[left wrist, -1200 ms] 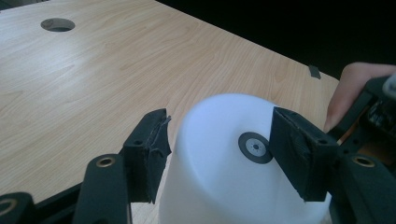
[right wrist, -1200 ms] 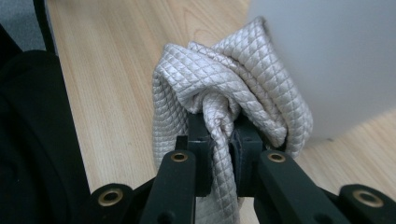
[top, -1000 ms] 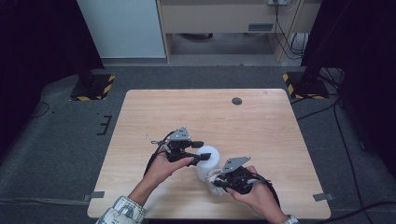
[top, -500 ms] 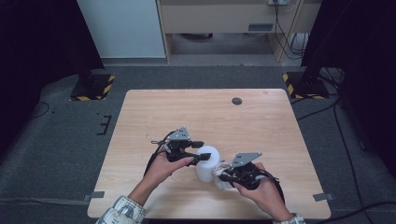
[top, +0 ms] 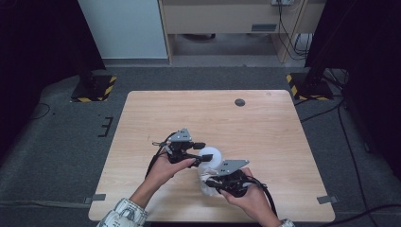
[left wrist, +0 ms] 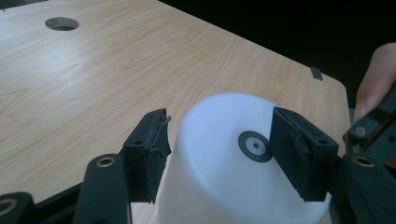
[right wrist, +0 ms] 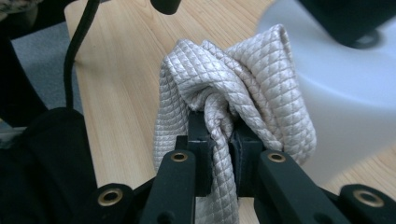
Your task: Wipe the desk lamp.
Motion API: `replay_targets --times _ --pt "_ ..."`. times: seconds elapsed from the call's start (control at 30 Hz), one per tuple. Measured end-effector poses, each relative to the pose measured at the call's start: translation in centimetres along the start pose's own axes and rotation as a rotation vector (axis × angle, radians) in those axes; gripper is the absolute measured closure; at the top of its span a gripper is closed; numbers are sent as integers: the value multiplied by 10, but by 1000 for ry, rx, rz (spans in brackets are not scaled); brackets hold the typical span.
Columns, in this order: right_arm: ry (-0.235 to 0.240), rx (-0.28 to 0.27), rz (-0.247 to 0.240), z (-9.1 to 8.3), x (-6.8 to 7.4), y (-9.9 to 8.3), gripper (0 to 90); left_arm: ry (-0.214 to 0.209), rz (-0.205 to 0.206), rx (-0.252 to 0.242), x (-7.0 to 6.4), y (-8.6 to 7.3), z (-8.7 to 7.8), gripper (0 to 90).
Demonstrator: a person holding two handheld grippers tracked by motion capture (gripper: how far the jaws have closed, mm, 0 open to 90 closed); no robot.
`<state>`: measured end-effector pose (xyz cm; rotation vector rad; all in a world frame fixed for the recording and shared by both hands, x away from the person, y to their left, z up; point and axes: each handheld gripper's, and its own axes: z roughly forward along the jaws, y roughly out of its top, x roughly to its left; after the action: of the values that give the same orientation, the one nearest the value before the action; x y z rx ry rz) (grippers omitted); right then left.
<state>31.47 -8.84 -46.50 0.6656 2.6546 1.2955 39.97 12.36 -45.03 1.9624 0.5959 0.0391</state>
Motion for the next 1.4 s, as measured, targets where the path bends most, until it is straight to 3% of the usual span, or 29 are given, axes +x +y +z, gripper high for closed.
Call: replay_targets --times 0.23,0.47,0.63,0.83,1.0,1.13,1.4 --pt "0 79 -12 20 2 -5 813 6 5 2 -1 0 0 372" --pt "-31 124 -6 9 -4 -17 811 8 5 4 -1 0 0 372" --pt "-49 142 24 -2 -16 -22 811 9 4 5 -1 0 -1 373" --pt "-92 96 59 -23 -29 -23 812 9 3 4 -1 0 -1 373" --pt "-95 -20 114 -43 -40 -19 812 4 -2 3 -1 0 0 372" --pt "-66 -2 82 -36 -32 -17 812 4 -6 3 0 0 0 373" --pt "-25 29 -35 0 1 -6 811 5 -4 2 -1 0 0 373"
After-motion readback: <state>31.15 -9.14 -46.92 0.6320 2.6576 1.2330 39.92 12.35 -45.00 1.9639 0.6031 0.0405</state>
